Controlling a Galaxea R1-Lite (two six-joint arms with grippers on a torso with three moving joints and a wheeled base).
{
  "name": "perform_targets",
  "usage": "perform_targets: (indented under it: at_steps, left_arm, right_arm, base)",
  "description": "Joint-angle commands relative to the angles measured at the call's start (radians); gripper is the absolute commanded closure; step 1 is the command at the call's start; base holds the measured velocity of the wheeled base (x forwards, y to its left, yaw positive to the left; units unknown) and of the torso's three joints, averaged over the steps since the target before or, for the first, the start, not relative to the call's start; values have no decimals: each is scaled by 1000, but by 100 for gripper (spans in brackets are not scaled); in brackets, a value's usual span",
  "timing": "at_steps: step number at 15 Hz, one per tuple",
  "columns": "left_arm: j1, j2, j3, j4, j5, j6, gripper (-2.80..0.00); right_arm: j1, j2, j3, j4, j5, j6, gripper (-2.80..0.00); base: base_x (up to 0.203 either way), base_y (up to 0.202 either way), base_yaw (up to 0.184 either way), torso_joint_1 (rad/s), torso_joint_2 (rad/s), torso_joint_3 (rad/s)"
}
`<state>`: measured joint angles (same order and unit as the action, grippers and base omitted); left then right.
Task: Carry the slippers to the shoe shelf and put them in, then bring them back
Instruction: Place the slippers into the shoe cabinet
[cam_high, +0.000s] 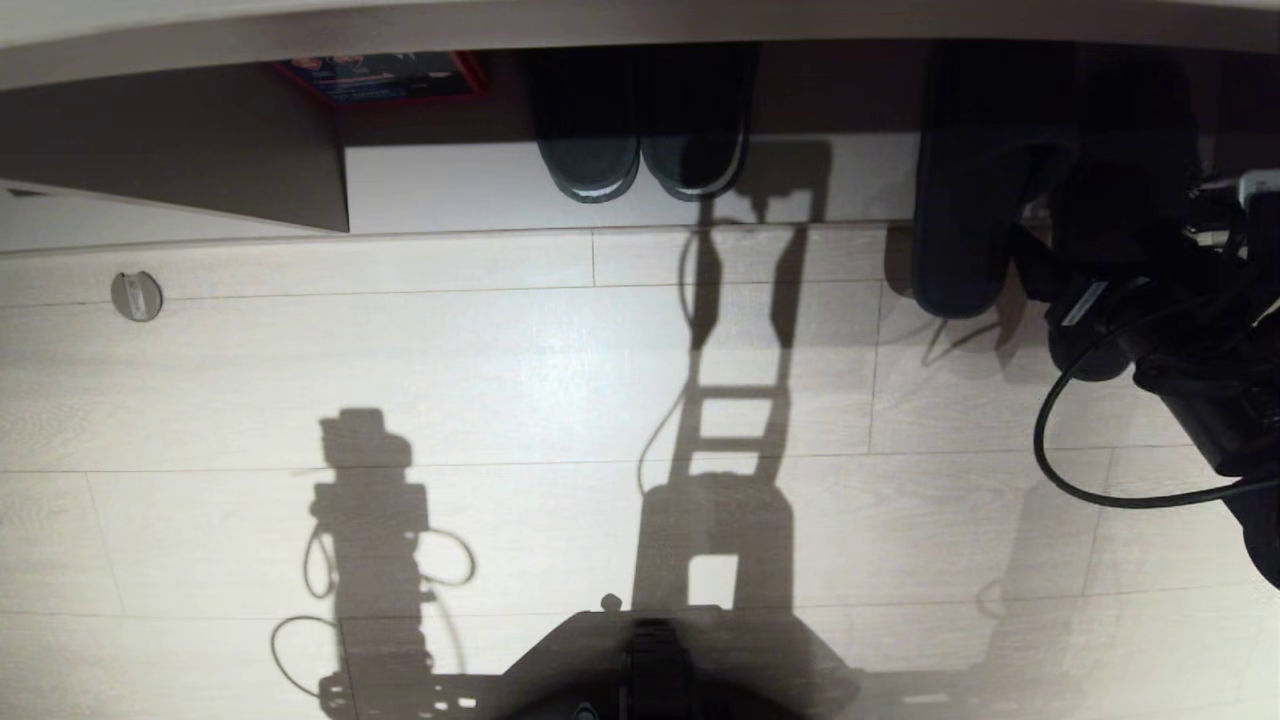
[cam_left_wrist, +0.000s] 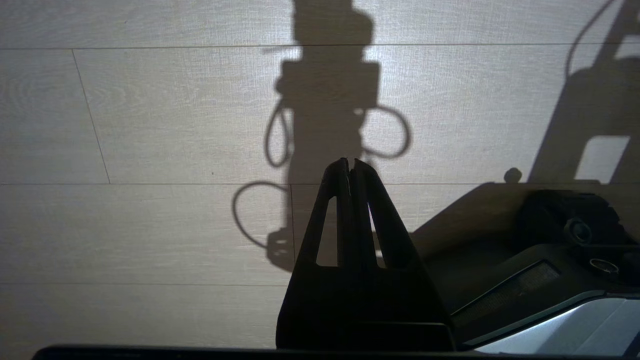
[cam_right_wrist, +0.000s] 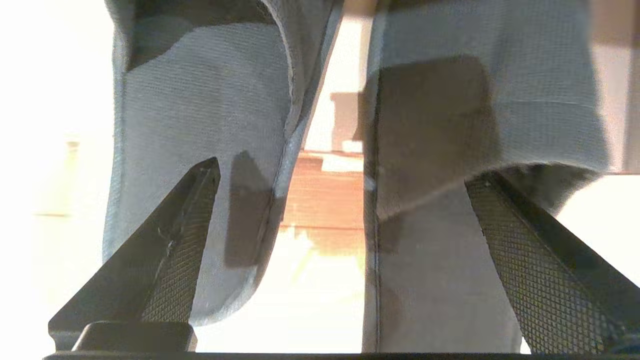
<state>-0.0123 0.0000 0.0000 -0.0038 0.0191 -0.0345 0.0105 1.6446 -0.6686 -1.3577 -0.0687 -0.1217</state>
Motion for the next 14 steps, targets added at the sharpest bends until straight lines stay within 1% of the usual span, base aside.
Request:
perform_targets:
  at_steps: [1, 5, 7, 10, 14]
  left_arm:
    - [0, 0, 0, -1, 1, -1, 0]
    - [0, 0, 0, -1, 1, -1, 0]
    - [0, 0, 0, -1, 1, -1, 0]
    - [0, 0, 0, -1, 1, -1, 0]
    - [0, 0, 0, -1, 1, -1, 0]
  right_arm:
    - [2, -29, 14, -9, 0, -1, -280]
    - [2, -102, 88, -8, 3, -1, -280]
    - [2, -150, 158, -9, 27, -1, -280]
    - [6, -210, 234, -8, 35, 2, -280]
    - [44, -303, 321, -6, 35, -5, -280]
  base:
    - [0, 0, 0, 0, 0, 0]
    - [0, 0, 0, 0, 0, 0]
    - [0, 0, 0, 0, 0, 0]
    - [0, 0, 0, 0, 0, 0]
    - [0, 0, 0, 0, 0, 0]
